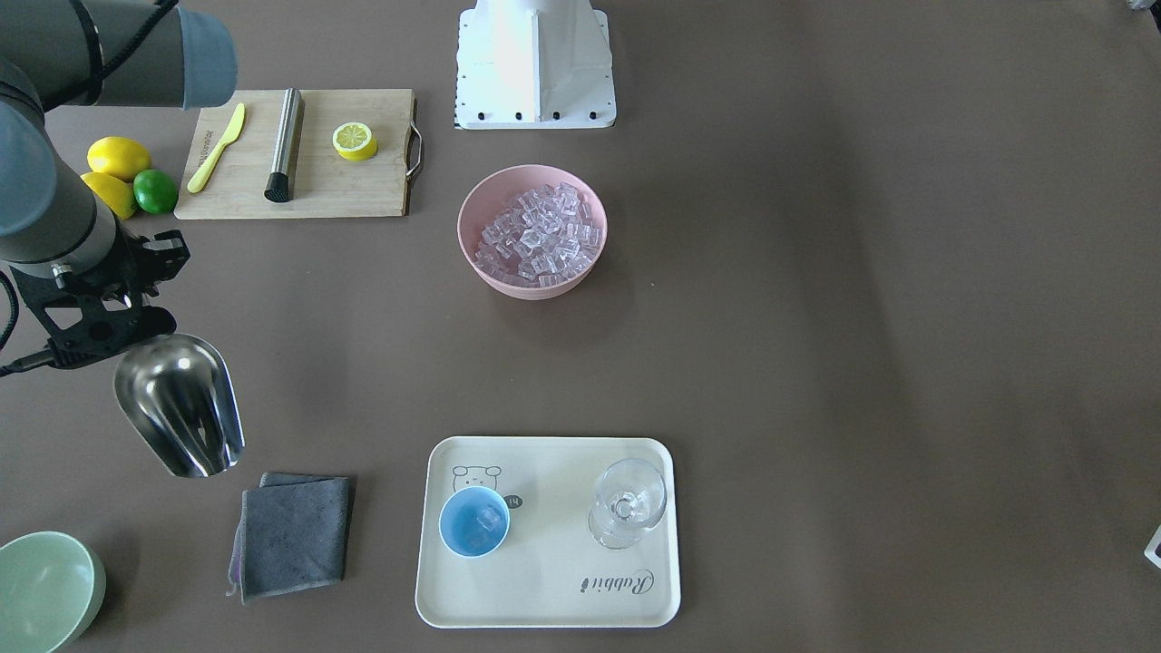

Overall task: Put ice in cup with scoop
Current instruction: 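Withdraw the empty scoop from the cup back toward its spot with the right gripper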

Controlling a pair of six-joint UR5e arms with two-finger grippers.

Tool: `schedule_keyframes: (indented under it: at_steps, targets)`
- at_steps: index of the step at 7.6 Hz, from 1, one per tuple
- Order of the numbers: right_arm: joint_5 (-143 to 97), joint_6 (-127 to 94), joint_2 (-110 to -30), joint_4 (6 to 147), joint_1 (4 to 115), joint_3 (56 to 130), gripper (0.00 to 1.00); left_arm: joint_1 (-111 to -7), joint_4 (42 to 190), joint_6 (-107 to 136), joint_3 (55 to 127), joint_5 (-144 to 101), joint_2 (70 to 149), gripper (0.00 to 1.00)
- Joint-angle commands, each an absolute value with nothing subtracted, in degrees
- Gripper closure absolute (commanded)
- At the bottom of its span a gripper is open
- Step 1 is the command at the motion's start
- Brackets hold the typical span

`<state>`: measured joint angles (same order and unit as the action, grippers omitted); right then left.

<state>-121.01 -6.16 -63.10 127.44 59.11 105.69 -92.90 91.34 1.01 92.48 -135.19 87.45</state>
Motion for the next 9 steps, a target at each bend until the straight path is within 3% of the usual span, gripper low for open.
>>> schedule_keyframes:
  at_steps: [1, 3, 9]
  targets:
    - [-120.85, -13.35, -81.74, 107.59, 59.59, 109.24, 1.0, -92.9, 91.49, 0.79, 92.29, -135.26, 87.45, 0.02]
    - [-119.54, -21.85, -88.58, 98.99, 59.76, 107.25, 1.0, -92.73, 91.49, 0.53, 92.2, -135.26, 87.45, 0.02]
    - [-120.67, -35.86, -88.33, 85.26, 59.94, 96.16, 1.0, -92.64, 91.58, 0.44, 92.2, -135.18, 87.45, 0.02]
